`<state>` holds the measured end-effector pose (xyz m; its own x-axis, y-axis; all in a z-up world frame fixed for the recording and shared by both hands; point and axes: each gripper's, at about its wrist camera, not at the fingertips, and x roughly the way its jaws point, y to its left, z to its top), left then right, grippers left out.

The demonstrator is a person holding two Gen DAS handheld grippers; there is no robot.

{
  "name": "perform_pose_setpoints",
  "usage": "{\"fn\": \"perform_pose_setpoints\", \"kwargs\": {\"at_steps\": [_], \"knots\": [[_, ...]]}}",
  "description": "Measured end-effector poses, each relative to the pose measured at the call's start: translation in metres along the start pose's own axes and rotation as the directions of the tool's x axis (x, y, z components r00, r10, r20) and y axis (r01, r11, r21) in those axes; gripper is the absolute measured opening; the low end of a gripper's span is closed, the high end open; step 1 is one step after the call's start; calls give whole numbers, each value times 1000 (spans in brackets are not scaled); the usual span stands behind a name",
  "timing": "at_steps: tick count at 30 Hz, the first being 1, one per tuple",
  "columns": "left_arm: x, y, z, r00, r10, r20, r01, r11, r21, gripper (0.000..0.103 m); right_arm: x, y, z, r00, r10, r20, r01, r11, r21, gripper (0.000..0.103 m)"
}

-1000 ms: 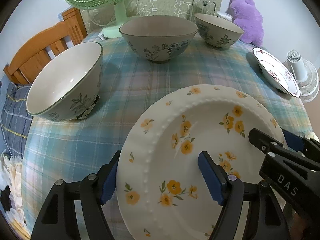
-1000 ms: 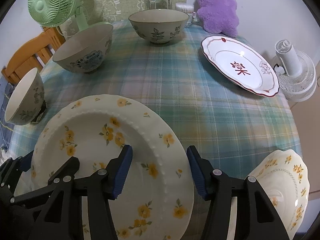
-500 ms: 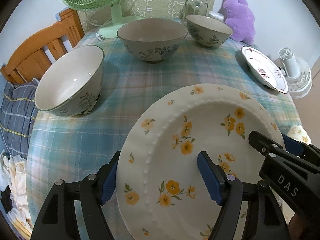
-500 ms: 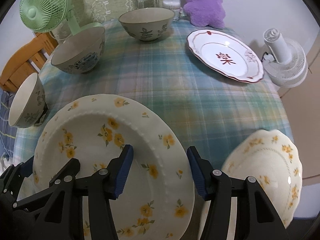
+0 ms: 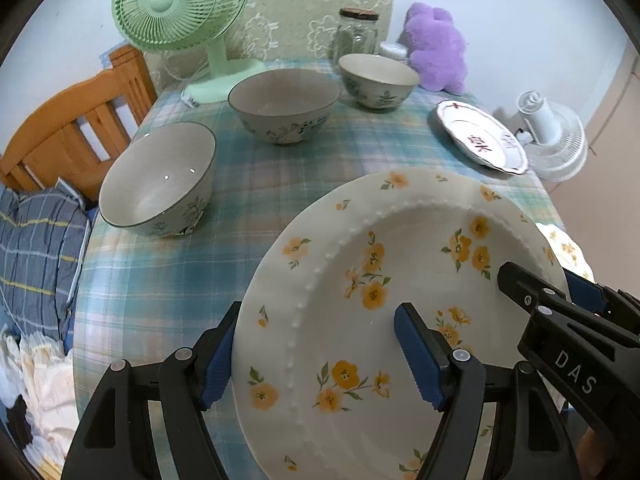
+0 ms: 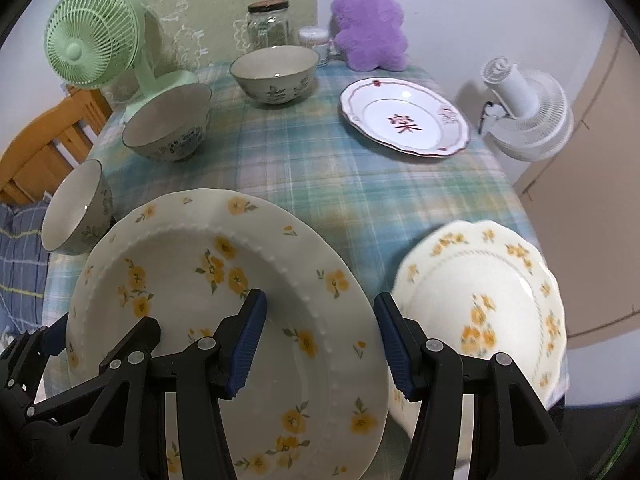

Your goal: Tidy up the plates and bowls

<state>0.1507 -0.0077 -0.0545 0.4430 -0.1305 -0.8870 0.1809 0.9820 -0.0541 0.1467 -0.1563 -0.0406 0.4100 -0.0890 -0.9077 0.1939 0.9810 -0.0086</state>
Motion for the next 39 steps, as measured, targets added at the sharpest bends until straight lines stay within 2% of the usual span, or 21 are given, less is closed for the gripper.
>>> {"fn": "perform_pose_setpoints", "kwargs": {"at_steps": [9,14,26,39], "knots": [[-21,-14,-9,1000,-4,25,3,999,32,75,-27,-14,-17,1000,-9,25,8,999,49,60],[-23,-33,-11,1000,14,25,-15,1000,4,75,-30,-29,-17,1000,11,25,-12,999,30,60],[-16,-102,-11,1000,13,5,-13,999,-38,75,-28,-100,-7,1000,19,9,-19,1000,-2,60],[10,-169,-3,1000,-15,-26,14,999,-41,75,-11,-173,5,1000,-11,-17,11,1000,1,60]]}}
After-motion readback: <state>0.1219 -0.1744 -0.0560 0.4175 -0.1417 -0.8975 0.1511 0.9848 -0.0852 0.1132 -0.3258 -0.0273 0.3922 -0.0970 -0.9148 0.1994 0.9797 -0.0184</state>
